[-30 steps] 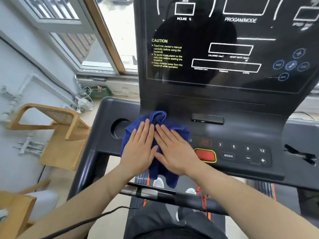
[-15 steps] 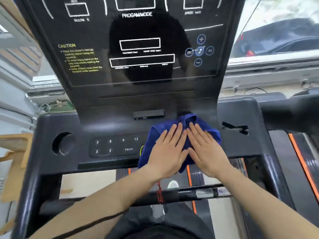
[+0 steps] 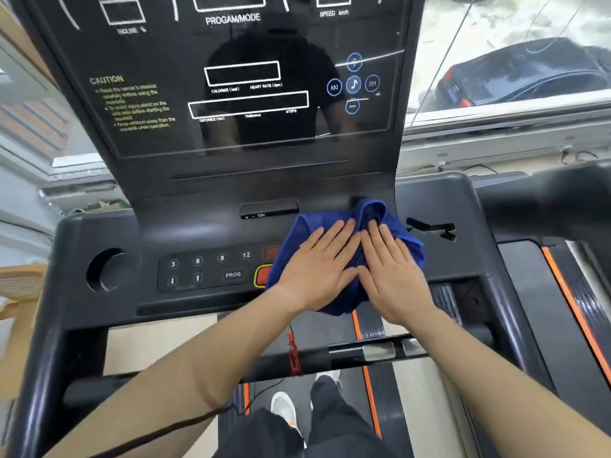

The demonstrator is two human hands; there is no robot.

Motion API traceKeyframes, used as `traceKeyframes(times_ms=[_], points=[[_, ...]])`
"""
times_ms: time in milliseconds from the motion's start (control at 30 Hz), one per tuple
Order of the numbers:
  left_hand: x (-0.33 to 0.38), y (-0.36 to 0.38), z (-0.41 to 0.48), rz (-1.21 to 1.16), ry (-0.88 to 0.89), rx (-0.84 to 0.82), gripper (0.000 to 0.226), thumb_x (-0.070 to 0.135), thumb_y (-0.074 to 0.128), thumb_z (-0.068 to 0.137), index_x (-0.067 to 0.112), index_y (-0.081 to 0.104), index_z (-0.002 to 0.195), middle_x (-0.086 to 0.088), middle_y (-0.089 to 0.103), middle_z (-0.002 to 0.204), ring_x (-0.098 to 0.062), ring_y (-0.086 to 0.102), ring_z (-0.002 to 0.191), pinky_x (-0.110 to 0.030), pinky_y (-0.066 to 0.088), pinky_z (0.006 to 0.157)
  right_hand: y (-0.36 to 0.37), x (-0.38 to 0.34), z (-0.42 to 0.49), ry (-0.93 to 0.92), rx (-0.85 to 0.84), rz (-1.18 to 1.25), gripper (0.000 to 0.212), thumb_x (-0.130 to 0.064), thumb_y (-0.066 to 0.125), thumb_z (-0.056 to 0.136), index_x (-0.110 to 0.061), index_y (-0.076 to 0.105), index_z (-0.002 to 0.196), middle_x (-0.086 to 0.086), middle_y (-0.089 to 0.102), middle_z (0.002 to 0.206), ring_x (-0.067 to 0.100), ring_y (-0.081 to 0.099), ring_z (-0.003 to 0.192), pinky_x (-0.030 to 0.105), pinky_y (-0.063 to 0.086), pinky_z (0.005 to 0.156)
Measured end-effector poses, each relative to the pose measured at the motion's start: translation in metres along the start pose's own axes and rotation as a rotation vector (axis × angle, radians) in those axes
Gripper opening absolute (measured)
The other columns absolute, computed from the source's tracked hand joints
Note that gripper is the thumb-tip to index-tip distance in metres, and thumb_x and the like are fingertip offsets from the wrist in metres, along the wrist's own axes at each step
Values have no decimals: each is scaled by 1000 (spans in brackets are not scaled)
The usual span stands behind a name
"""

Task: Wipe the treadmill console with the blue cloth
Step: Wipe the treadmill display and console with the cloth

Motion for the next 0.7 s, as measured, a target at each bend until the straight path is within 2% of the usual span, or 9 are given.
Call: traceKeyframes(times_ms=[100, 233, 267, 367, 433, 500, 600, 700], points=[[-6, 4, -22, 6, 27, 4, 66, 50, 19, 105, 17, 5, 160, -3, -1, 168, -18, -1, 155, -40, 5, 126, 3, -22, -12, 14, -19, 2, 70, -46, 18, 100, -5, 27, 156, 13, 19, 165, 28, 15, 153, 45, 19, 122], [-40, -4, -46, -93, -67, 46, 64, 54, 21, 104, 23, 13, 160, 3, 6, 168, -15, 5, 154, -36, 10, 125, -8, -55, 10, -64, -89, 42, 79, -53, -3, 93, -12, 10, 160, 4, 0, 168, 22, -3, 155, 43, 10, 125], [-52, -4, -56, -116, -102, 50, 64, 54, 21, 104, 24, 14, 160, 3, 6, 168, -14, 5, 154, -36, 10, 125, -11, -68, 19, -105, -106, 51, 78, -53, -2, 94, -14, 8, 161, 2, -3, 168, 21, -5, 155, 43, 9, 125], [-95, 4, -110, -157, -228, 84, 68, 56, 16, 101, 21, 16, 160, 2, 6, 167, -16, 7, 154, -38, 13, 125, -15, -129, 42, -287, -158, 50, 66, -47, 16, 104, -14, 7, 161, 2, -4, 168, 20, -6, 155, 40, 4, 126], [-123, 15, -155, -134, -346, 118, 70, 55, 14, 100, 17, 19, 158, -2, 12, 167, -20, 13, 153, -41, 18, 124, -10, -179, 55, -404, -152, 26, 65, -45, 22, 106, -13, 7, 161, 3, -3, 168, 20, -5, 155, 39, 3, 125], [-143, 26, -196, -116, -459, 147, 68, 51, 16, 101, 13, 21, 157, -7, 19, 165, -25, 20, 152, -44, 23, 122, 2, -229, 62, -484, -134, 3, 66, -46, 19, 105, -13, 9, 160, 5, -1, 169, 21, -3, 155, 41, 5, 125], [-151, 34, -238, -152, -548, 175, 62, 40, 22, 103, 7, 27, 154, -12, 24, 163, -29, 24, 150, -47, 26, 120, 19, -279, 51, -536, -153, -28, 78, -51, 2, 93, -11, 9, 160, 8, 0, 168, 22, -1, 155, 42, 7, 125], [-159, 30, -237, -114, -543, 139, 60, 34, 19, 103, 4, 32, 154, -16, 27, 161, -32, 28, 149, -51, 30, 118, 21, -281, 60, -549, -118, -32, 77, -55, 9, 96, -12, 10, 160, 7, 1, 168, 19, 1, 155, 41, 8, 125]])
Point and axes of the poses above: each hand's wrist, its own z-axis towards the middle knuckle, its own y-axis out of the palm, x = y × z, the point moved 2 cm from there along z, towards the middle knuckle
